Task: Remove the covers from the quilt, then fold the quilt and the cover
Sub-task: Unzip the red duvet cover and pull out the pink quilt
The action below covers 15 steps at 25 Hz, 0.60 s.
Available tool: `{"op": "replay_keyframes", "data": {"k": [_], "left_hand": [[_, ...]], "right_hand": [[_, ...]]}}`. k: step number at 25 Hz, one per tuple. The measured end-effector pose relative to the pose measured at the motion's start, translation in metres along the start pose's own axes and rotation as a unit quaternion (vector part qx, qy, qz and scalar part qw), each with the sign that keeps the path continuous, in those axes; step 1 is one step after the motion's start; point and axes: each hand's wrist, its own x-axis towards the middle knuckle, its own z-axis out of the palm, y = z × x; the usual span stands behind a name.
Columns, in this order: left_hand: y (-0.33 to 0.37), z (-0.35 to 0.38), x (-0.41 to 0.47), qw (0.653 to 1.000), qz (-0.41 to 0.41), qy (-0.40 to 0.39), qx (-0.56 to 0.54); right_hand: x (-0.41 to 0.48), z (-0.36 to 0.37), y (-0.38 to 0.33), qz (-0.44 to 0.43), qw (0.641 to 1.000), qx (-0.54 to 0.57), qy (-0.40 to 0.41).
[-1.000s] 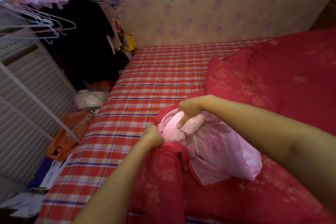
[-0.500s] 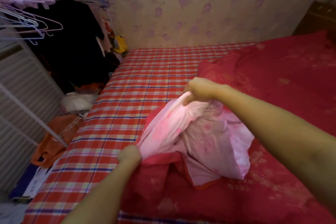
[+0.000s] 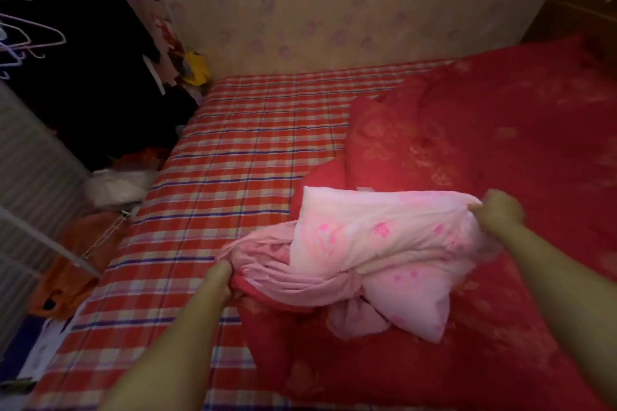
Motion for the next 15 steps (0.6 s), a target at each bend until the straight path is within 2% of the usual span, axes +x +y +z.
{"op": "replay_keyframes", "data": {"k": [2, 3, 4, 6, 7, 8, 10, 12, 13, 15], "left_hand": [[0.012, 0.036, -0.004, 0.997, 0.024, -0.064, 0.024], [0.019, 0.051, -0.009, 0.992, 0.045, -0.096, 0.066], [0.025, 0.065, -0.019, 0.983, 0.073, -0.122, 0.114], [0.024, 0.083, -0.031, 0.946, 0.128, -0.150, 0.258], [0.017, 0.088, -0.033, 0.918, 0.149, -0.139, 0.339], [0.009, 0.090, -0.029, 0.887, 0.175, -0.129, 0.408], [-0.011, 0.090, -0.015, 0.853, 0.195, -0.116, 0.471], [-0.024, 0.090, -0.011, 0.834, 0.230, -0.092, 0.493], [-0.024, 0.091, -0.012, 0.814, 0.261, -0.070, 0.514], [-0.007, 0.086, -0.014, 0.771, 0.333, -0.010, 0.543]], "right_hand": [[-0.022, 0.018, -0.040, -0.099, 0.993, -0.027, 0.066], [-0.039, 0.028, -0.067, -0.210, 0.974, -0.012, 0.081], [-0.061, 0.043, -0.094, -0.349, 0.935, 0.008, 0.070], [-0.100, 0.081, -0.134, -0.590, 0.804, -0.055, 0.044], [-0.109, 0.101, -0.145, -0.647, 0.753, -0.113, 0.046], [-0.114, 0.116, -0.151, -0.656, 0.734, -0.173, 0.034], [-0.121, 0.129, -0.154, -0.606, 0.744, -0.272, -0.066], [-0.127, 0.134, -0.155, -0.608, 0.742, -0.256, -0.117], [-0.128, 0.131, -0.157, -0.604, 0.753, -0.232, -0.121], [-0.107, 0.109, -0.158, -0.561, 0.805, -0.186, -0.054]]}}
